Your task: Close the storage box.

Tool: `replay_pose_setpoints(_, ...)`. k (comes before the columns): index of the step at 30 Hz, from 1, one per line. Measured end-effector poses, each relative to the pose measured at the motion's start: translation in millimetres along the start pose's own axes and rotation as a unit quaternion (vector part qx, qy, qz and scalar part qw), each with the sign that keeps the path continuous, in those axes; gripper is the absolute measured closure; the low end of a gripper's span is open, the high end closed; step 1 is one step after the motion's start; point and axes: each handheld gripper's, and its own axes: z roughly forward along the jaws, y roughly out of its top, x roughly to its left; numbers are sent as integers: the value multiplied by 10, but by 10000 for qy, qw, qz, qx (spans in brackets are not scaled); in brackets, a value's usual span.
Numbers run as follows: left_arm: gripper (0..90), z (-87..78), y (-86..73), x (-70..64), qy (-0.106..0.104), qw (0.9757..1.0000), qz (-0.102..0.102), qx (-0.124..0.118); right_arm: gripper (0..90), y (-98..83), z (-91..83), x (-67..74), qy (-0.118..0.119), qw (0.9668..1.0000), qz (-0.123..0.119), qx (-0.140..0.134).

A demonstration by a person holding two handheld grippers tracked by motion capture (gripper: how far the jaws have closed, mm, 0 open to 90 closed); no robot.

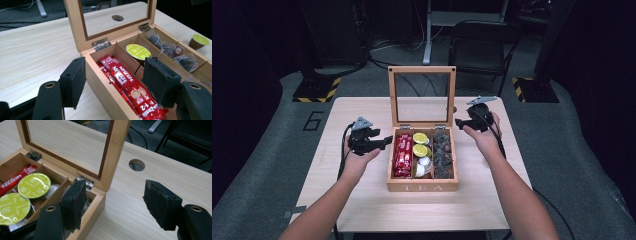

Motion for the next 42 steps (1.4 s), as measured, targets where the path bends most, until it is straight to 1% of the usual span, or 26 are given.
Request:
replay_pose_setpoints(4,351,-9,0,10,-6,10000,9,16,340,74,29,32,33,10000,18,-62)
replay_pose_setpoints(5,351,-10,-3,12,0,10000,12,17,340,91,32,38,28,10000,-40,-71)
replay_pose_setpoints(6,351,-8,-9,14,10,10000,-7,4,339,103,36,48,26,10000,-21,-76)
replay_pose_setpoints(7,351,-10,-10,16,20,10000,3,1,340,123,42,49,45,9999,-103,-84)
replay_pose_setpoints(8,351,-13,-12,17,25,10000,0,-3,339,139,44,69,41,10000,-29,-79)
replay_pose_setpoints(10,352,-24,-12,21,27,10000,6,3,338,181,48,86,43,9999,-33,-118)
replay_pose_setpoints(11,353,-29,-11,22,26,10000,7,11,338,198,49,76,52,9999,-86,-139)
replay_pose_setpoints(12,353,-33,-12,23,33,10000,6,7,338,215,55,82,51,9999,-16,-124)
replay_pose_setpoints(14,353,-39,-14,21,41,10000,3,-9,338,236,73,81,10,9999,30,-101)
replay_pose_setpoints(16,353,-46,-17,20,38,10000,14,-3,338,255,92,71,-21,10000,35,-86)
replay_pose_setpoints(17,354,-53,-20,20,22,10000,13,22,338,264,102,54,-4,9999,-19,-103)
replay_pose_setpoints(18,353,-60,-22,21,17,10000,37,31,338,277,109,61,-13,9999,63,-99)
replay_pose_setpoints(20,354,-65,-31,20,22,10000,29,18,337,299,122,51,-28,9999,-4,-102)
replay_pose_setpoints(22,354,-75,-36,21,21,10000,39,31,337,328,132,56,-33,9999,61,-113)
replay_pose_setpoints(25,354,-81,-37,21,20,10000,43,28,336,360,154,72,-32,9999,33,-114)
replay_pose_setpoints(26,353,-82,-37,21,20,10000,40,23,335,370,164,88,-38,9999,64,-95)
replay_pose_setpoints(29,353,-86,-37,19,18,10000,33,12,333,383,207,95,-24,10000,-2,-76)
replay_pose_setpoints(31,354,-89,-39,16,7,10000,27,16,333,387,231,105,-40,10000,46,-53)
replay_pose_setpoints(32,354,-87,-41,15,12,10000,30,0,333,390,252,99,-47,10000,3,-58)
replay_pose_setpoints(33,354,-89,-45,15,7,10000,34,14,333,389,262,102,-50,10000,38,-40)
replay_pose_setpoints(34,354,-88,-50,14,4,10000,27,0,333,387,288,93,-53,10000,-28,-45)
replay_pose_setpoints(35,354,-89,-52,15,3,10000,35,8,333,386,305,89,-65,10000,-43,-31)
replay_pose_setpoints(39,354,-102,-60,13,-13,10000,6,22,333,380,358,77,-91,10000,34,5)
replay_pose_setpoints(42,353,-101,-67,18,2,10000,23,20,333,369,403,64,-82,9999,81,39)
